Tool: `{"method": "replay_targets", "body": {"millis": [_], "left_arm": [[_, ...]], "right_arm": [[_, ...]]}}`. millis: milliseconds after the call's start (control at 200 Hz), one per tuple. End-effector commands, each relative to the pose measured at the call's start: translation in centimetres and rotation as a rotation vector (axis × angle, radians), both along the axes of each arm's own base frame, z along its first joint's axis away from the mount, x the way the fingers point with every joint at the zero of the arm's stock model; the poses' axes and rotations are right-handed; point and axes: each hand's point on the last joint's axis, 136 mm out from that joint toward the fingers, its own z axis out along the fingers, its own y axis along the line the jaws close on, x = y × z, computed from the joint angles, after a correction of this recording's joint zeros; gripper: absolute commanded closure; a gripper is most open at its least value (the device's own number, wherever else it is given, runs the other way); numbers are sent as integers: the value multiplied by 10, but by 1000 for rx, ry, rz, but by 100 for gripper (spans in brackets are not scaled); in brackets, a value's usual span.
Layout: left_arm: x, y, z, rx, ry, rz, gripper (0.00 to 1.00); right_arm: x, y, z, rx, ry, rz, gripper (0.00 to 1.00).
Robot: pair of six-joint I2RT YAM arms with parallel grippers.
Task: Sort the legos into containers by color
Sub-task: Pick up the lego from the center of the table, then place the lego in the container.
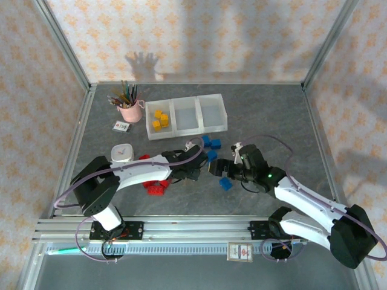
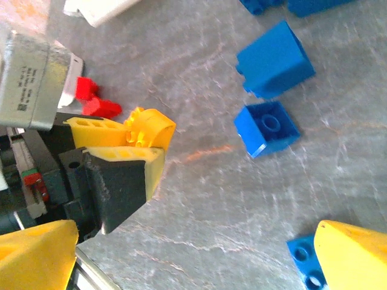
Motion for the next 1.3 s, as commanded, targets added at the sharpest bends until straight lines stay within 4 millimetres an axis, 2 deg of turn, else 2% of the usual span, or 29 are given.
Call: {"method": "replay_targets", "body": {"millis": [0,175,360,440,465,671,821,871,891,941,1081,1186,1291], "left_arm": [[28,18,42,-3,-109,84,68],[77,58,82,-43,-206,237,69],[125,106,103,-31,-293,412,69],[144,121,102,-46,-299,467,69],[151,125,101,-52,-301,484,69],[198,155,89,-33,-307,588,69],[228,169,81,10,-317,628,69],[234,173,83,31,-322,640,69],[237,175,73,54,-304,647,68],[241,178,67,75,-300,653,66],[244,184,56,93,-273,665,50],[243,185,63,93,-278,665,47],[237,181,79,51,-281,649,42]], "right_arm": [[11,13,24,33,-52,23,0],[30,24,36,49,-81,6,0],[46,32,38,49,-86,-10,0],[50,33,43,53,-102,-19,1],[52,34,36,41,-86,-23,0],[59,32,33,25,-92,-45,0],[60,29,33,24,-94,-55,0],[61,28,32,23,-92,-56,0],[61,28,32,24,-93,-56,0],[62,27,32,24,-93,-59,0],[63,27,33,27,-93,-60,0],[63,26,37,34,-99,-60,0],[62,25,40,29,-104,-59,0]]}}
